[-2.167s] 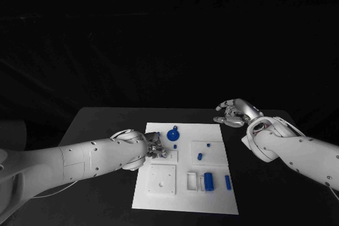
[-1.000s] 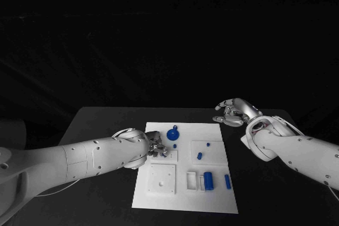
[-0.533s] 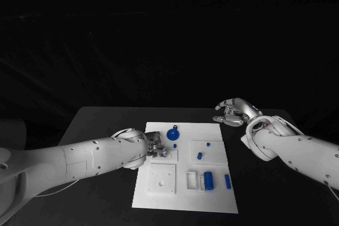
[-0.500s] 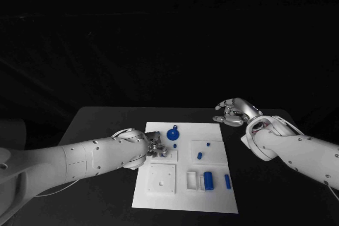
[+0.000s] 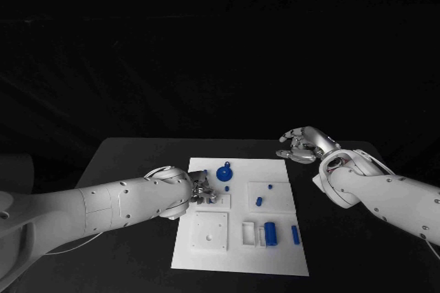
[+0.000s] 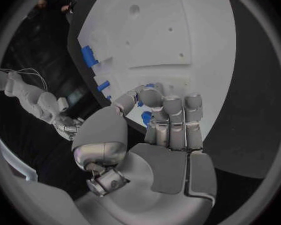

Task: Assemble the parts on the task board

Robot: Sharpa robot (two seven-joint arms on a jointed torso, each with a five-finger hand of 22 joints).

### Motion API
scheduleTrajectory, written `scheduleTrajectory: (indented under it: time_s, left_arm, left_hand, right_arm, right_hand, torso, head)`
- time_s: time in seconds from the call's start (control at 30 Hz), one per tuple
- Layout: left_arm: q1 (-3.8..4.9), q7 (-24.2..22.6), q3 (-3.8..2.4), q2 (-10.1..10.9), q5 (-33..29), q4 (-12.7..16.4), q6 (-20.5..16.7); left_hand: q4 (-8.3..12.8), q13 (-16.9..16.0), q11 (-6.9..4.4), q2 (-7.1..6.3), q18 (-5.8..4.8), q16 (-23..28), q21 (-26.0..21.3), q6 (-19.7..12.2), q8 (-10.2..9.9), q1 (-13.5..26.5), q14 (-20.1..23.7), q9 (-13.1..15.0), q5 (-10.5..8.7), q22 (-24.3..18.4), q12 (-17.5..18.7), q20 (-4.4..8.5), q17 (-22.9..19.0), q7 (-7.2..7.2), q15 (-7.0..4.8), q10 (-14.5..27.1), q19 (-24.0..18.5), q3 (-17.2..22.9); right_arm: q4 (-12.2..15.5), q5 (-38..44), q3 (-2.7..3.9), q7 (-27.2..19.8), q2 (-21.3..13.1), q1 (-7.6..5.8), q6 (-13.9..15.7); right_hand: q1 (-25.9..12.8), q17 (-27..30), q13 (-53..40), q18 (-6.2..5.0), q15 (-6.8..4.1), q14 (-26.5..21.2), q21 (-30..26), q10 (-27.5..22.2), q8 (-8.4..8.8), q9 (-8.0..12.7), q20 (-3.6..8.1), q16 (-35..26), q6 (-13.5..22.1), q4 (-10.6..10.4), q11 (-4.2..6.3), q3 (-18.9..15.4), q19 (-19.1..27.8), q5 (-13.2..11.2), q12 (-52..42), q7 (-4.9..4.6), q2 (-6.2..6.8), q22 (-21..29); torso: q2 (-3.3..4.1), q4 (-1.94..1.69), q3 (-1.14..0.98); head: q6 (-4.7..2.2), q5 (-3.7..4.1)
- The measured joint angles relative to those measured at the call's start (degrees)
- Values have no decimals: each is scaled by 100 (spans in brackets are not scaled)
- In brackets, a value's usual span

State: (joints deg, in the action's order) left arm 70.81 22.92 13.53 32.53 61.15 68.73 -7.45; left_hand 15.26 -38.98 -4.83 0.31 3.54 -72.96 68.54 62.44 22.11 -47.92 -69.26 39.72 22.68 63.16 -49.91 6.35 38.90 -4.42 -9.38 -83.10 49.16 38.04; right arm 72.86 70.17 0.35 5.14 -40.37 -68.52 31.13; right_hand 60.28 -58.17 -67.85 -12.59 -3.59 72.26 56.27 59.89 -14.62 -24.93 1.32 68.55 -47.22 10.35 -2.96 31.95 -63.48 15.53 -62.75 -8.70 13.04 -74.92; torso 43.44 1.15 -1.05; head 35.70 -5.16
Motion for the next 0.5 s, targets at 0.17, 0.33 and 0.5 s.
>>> scheduleTrajectory:
  time_s: [0.17, 0.33, 0.5]
  left_arm:
    - [-1, 1, 0, 0, -19, -6, 2]
    - [-3, 1, 0, 0, -53, -12, 3]
    - [-3, 1, 0, -6, -95, -23, 9]
  left_hand:
    - [1, 0, 0, 23, 0, -26, 0, 0, -20, 57, 0, 18, 59, 9, -6, 0, -7, 0, 0, 0, 0, -1]
    - [8, -6, 0, 65, 0, -48, 23, 0, -21, 108, 0, 30, 90, 24, -39, 0, -15, 0, 0, 0, 0, -8]
    - [11, -11, 0, 160, 0, -93, 23, 0, -21, 205, 0, 75, 63, 46, -112, 0, -43, 0, 0, 0, 0, -10]
  right_arm:
    - [0, 3, 0, 2, 2, 0, -2]
    - [-2, 5, 0, 5, 2, 0, -3]
    - [-2, 20, 0, 7, 5, 0, -4]
  right_hand:
    - [0, 0, 0, -1, 0, 0, 0, 0, 0, 0, 18, 0, 0, 0, 0, 0, -19, 0, 0, 0, 0, 0]
    - [0, 1, 0, 0, 0, 0, 0, 0, 0, 0, 18, 0, 1, 0, 0, 0, -19, 0, 0, 1, 0, 0]
    - [0, 1, 5, -1, 0, 0, 0, 0, 0, 0, 18, 0, 2, 0, 0, 0, -19, 0, 0, 1, 0, 0]
  torso:
    - [1, 0, -3]
    - [1, 1, -5]
    - [2, 4, -7]
  head:
    - [6, 1]
    - [8, 1]
    - [12, 1]
